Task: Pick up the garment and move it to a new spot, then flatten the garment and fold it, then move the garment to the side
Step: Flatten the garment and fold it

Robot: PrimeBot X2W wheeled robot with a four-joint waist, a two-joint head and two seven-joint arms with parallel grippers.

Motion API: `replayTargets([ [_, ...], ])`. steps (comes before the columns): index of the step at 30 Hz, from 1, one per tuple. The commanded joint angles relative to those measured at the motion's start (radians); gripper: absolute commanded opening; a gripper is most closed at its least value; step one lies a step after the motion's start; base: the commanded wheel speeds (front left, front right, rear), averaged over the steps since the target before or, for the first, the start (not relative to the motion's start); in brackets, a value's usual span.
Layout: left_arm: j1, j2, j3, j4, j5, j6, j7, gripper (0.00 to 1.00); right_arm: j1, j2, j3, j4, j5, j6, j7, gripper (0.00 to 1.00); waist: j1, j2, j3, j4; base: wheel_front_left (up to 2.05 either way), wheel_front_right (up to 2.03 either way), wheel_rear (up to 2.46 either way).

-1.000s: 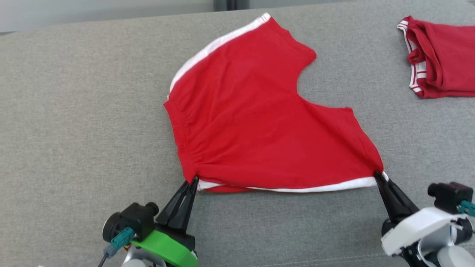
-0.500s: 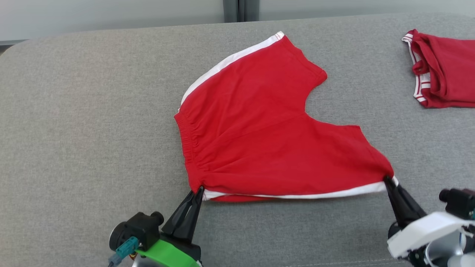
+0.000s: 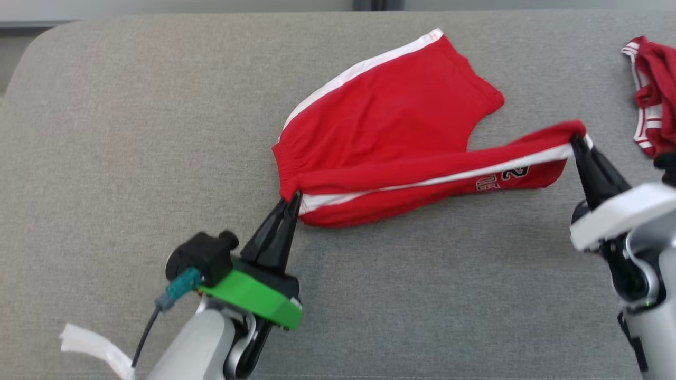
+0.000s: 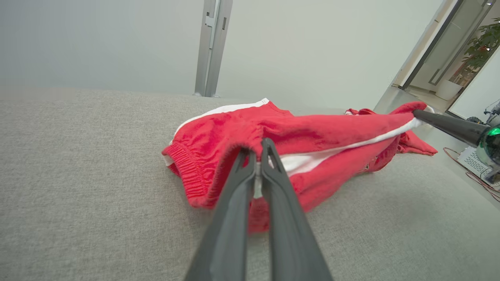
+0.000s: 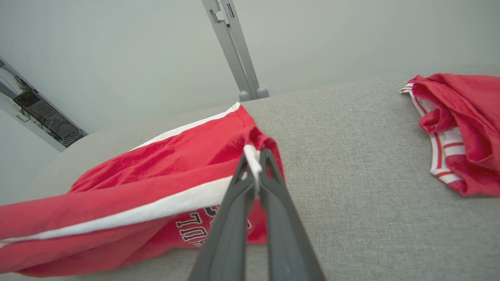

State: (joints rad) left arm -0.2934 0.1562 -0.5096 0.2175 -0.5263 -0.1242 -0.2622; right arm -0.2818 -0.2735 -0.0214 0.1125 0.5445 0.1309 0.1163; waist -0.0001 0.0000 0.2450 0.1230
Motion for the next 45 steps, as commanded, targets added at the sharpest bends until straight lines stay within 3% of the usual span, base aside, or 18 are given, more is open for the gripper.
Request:
replayTargets([
  [1, -0.043, -0.006, 0.001, 0.014, -0.008, -0.005, -0.003, 0.00, -0.050, -0.012, 0.005, 0.020, -0.009, -0.001, 0.009, 0.00, 0.0001, 0.0000, 0.041, 0.034, 0.00, 0.00, 0.00],
  [13, -0.351, -0.060, -0.031, 0.185, -0.068, -0.007, -0.002, 0.00, -0.507, -0.050, 0.100, 0.300, -0.085, -0.001, 0.054, 0.00, 0.0001, 0.0000, 0.195, 0.110, 0.00, 0.00, 0.00],
  [27, -0.548, -0.090, -0.047, 0.294, -0.080, -0.008, -0.002, 0.00, -0.882, -0.020, 0.125, 0.716, -0.159, -0.001, -0.039, 0.00, 0.0001, 0.0000, 0.306, 0.153, 0.00, 0.00, 0.00],
  [28, -0.554, -0.091, -0.044, 0.297, -0.077, -0.008, -0.002, 0.25, -0.894, -0.017, 0.124, 0.734, -0.161, -0.001, -0.053, 0.39, 0.0001, 0.0000, 0.307, 0.153, 0.00, 0.00, 0.00],
  [29, -0.558, -0.092, -0.036, 0.295, -0.066, -0.008, -0.002, 1.00, -0.903, -0.011, 0.126, 0.755, -0.161, -0.001, -0.066, 1.00, 0.0001, 0.0000, 0.307, 0.153, 0.00, 0.00, 0.00],
  [36, -0.502, -0.098, -0.013, 0.287, 0.001, -0.008, -0.002, 1.00, -0.877, -0.022, 0.168, 0.845, -0.131, -0.001, -0.133, 1.00, 0.0001, 0.0000, 0.265, 0.150, 0.00, 0.00, 0.00],
  [45, -0.366, -0.083, 0.048, 0.220, 0.083, -0.008, -0.002, 1.00, -0.749, -0.084, 0.263, 0.860, -0.053, -0.001, -0.171, 1.00, 0.0001, 0.0000, 0.188, 0.152, 0.00, 0.00, 0.00],
])
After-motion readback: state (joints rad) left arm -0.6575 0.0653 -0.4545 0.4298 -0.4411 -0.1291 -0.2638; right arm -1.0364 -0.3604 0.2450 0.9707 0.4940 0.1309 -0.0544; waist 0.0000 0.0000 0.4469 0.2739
